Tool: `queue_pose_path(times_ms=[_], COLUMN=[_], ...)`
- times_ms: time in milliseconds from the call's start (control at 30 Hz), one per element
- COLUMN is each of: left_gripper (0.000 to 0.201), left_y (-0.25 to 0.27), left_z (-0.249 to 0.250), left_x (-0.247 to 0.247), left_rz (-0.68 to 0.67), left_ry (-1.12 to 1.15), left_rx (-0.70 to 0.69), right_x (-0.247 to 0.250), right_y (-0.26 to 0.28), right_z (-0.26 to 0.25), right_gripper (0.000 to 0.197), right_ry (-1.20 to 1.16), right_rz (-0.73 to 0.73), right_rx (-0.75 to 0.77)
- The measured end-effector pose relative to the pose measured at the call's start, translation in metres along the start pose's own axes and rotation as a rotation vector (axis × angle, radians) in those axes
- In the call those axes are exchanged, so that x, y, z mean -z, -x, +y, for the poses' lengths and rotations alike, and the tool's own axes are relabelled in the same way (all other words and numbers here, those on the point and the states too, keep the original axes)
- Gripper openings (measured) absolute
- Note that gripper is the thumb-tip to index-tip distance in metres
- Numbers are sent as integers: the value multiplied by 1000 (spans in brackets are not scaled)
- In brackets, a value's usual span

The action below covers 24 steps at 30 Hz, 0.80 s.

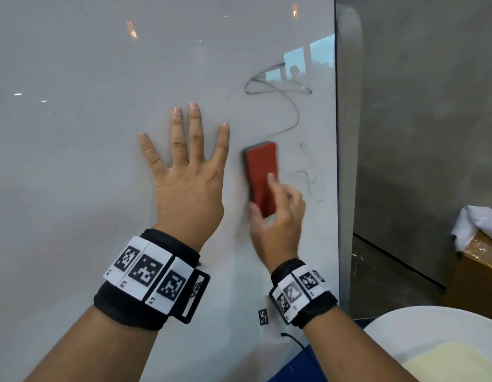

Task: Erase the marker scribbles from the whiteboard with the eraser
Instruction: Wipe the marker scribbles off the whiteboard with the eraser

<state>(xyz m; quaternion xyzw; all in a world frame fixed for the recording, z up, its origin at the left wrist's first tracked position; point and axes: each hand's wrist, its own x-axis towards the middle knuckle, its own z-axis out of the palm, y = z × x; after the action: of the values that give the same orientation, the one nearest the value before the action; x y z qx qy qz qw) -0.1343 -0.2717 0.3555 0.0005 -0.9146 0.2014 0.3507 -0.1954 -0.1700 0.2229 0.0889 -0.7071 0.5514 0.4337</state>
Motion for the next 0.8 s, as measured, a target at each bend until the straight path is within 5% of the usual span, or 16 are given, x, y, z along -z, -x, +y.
queue_pose_path(times_ms=[100,267,433,633,800], left_gripper=[93,106,113,110,109], left_y=[-1,-2,-5,-6,-9], left_z=[3,15,15,18,24], left_x=[-4,-11,-19,-19,-20], left_rz=[25,-20,-9,-43,-47], left_ry=[-25,-85,-123,-122,-107], left_rx=[-42,-152,-187,-193,-179], right_x=[3,1,5,0,8], right_y=[7,5,8,4,10], right_z=[3,10,16,16,27], right_gripper=[57,62,59,61,59], right_ry=[56,-4,66,25,102], right_rz=[-96,3,-23,91,-31], right_rx=[141,-185,-8,-182,11])
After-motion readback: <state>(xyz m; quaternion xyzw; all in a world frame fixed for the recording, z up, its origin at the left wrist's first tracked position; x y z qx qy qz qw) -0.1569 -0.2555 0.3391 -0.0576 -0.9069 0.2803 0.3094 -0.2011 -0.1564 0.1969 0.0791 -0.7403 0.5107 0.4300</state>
